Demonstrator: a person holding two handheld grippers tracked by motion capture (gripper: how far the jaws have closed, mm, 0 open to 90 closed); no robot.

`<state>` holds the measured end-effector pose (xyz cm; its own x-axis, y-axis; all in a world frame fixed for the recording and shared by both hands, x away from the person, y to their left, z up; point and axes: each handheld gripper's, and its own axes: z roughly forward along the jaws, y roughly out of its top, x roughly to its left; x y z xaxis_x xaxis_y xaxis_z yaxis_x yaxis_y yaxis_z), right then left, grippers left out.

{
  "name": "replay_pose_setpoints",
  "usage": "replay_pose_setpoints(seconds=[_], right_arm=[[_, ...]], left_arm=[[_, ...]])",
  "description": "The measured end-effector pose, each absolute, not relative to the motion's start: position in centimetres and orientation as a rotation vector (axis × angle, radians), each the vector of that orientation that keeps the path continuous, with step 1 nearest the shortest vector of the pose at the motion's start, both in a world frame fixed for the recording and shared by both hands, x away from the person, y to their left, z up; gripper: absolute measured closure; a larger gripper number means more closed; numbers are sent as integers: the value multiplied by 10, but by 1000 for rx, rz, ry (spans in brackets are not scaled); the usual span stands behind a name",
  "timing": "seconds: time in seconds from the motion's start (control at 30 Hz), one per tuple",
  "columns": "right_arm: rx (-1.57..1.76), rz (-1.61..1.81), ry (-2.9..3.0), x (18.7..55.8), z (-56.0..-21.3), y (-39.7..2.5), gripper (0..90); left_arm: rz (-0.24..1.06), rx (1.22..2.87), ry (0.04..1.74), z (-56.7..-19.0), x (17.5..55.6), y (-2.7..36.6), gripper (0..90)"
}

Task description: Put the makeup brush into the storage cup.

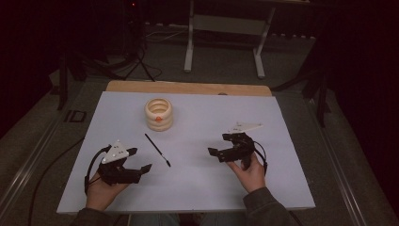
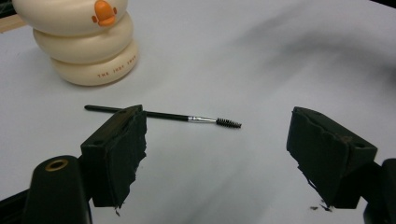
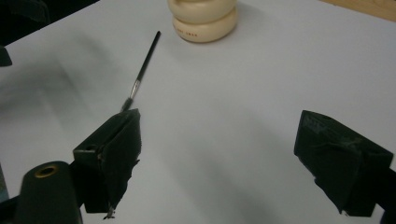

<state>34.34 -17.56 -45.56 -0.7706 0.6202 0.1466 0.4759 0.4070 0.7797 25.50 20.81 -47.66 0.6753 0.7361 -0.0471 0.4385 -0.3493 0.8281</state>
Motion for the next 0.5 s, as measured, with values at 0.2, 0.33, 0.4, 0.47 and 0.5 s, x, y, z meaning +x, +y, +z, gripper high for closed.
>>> replay_pose_setpoints(seconds=[0.2,0.33,0.4,0.47,0.5], right_arm=[[935,1278,2539,355,-452,-150,152],[901,1270,2551,359,-448,-133,153],[884,1270,2554,360,-447,-125,153],[871,1269,2563,362,-445,-118,154],[868,1268,2566,363,-445,-115,158]], left_arm=[[413,1997,906,-478,256,208,205],[416,1992,904,-476,256,209,205],[417,1989,902,-476,256,209,205],[414,1990,903,-476,256,209,205],[416,1993,903,-476,256,208,205]])
